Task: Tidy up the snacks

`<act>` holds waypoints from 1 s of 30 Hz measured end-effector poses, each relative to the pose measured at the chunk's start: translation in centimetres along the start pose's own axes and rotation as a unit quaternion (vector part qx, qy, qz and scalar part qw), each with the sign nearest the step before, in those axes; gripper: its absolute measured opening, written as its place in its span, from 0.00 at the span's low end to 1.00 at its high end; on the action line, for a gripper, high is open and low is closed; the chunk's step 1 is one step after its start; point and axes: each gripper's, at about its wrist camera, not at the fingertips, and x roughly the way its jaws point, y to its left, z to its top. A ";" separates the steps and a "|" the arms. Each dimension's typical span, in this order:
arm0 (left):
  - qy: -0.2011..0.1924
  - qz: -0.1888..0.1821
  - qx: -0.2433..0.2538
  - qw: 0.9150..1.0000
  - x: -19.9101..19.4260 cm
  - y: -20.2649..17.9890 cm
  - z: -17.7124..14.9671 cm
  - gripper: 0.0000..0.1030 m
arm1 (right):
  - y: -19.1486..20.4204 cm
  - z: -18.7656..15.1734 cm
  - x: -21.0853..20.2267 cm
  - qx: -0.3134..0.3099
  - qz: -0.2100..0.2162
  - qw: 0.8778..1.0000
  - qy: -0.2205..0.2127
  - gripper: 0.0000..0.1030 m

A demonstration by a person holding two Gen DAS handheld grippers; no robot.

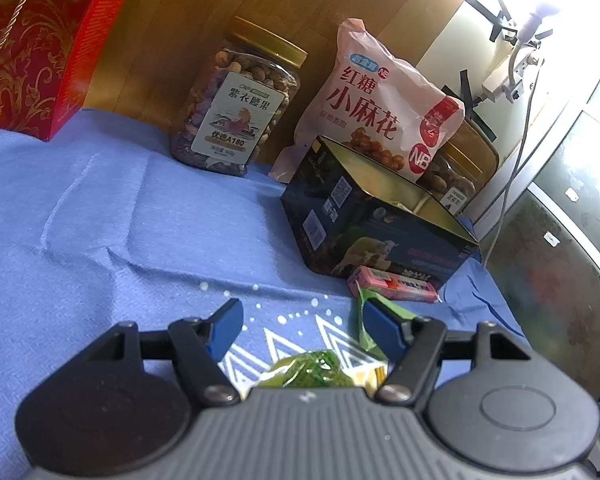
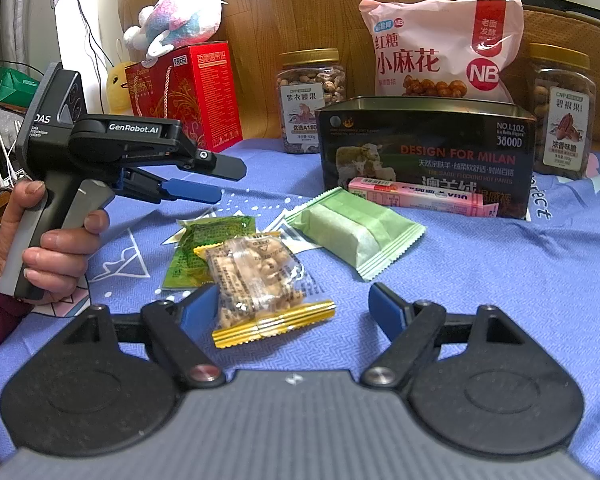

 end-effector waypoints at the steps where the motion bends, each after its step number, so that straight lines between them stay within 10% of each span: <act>1: 0.000 -0.001 0.001 1.000 0.0 0.0 0.0 0.66 | 0.0 0.0 0.0 0.000 0.000 1.000 0.000 0.81; 20: 0.005 -0.014 0.015 1.000 0.0 -0.4 0.0 0.66 | 0.1 0.0 0.2 -0.005 0.000 1.000 0.003 0.81; 30: 0.022 -0.097 0.040 0.994 -0.4 -2.0 -0.5 0.66 | 0.3 -0.1 0.3 -0.002 -0.020 1.000 0.008 0.81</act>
